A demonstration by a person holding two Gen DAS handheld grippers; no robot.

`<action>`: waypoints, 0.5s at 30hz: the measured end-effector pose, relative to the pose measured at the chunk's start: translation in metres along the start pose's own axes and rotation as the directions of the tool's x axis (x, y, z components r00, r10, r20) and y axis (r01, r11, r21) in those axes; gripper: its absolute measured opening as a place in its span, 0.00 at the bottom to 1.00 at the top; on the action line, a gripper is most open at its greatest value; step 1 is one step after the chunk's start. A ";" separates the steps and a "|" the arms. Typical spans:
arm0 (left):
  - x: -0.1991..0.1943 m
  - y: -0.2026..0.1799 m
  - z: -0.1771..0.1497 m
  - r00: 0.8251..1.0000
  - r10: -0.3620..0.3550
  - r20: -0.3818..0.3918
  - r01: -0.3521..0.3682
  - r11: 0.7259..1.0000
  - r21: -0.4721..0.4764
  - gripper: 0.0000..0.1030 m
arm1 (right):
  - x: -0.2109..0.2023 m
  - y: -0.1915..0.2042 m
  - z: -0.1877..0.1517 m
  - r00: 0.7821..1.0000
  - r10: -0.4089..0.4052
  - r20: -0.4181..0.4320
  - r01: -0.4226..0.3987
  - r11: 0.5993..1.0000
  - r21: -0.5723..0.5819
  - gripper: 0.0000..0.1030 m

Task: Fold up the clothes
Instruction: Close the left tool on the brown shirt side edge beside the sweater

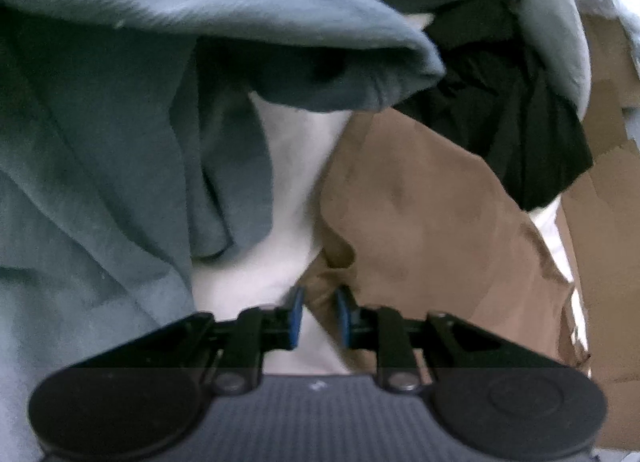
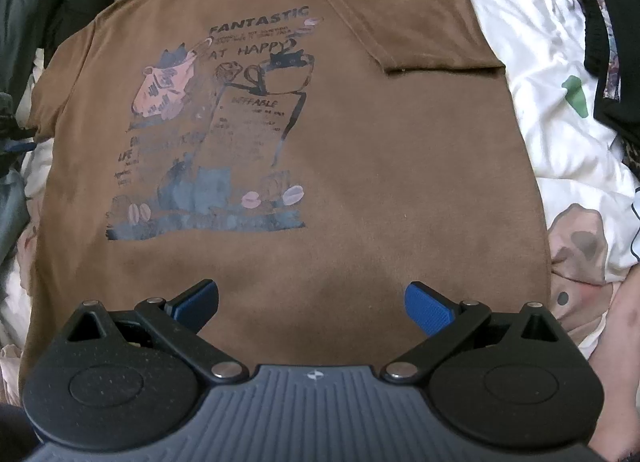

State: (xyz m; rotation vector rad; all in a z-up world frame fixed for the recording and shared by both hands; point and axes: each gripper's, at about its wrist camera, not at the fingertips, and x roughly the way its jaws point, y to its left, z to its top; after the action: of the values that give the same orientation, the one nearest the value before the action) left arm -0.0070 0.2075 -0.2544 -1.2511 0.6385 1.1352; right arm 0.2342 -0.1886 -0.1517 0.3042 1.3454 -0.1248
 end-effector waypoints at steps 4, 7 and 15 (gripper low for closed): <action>0.005 0.010 0.000 1.000 -0.031 0.001 0.031 0.993 -0.112 0.20 | 0.001 0.000 0.000 1.000 -0.003 -0.002 0.003 1.000 0.001 0.99; 0.008 0.016 -0.003 0.999 -0.053 0.010 0.054 0.984 -0.170 0.21 | 0.002 0.001 0.000 1.000 -0.002 -0.005 0.002 1.000 -0.005 0.99; -0.006 0.020 -0.007 0.997 -0.051 0.061 0.062 0.979 -0.196 0.09 | 0.002 0.001 -0.001 1.000 -0.001 -0.007 0.001 1.000 -0.013 0.99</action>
State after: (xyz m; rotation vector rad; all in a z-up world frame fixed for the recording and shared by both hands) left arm -0.0257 0.1977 -0.2587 -1.3920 0.4537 1.2041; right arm 0.2343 -0.1877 -0.1532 0.2925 1.3527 -0.1160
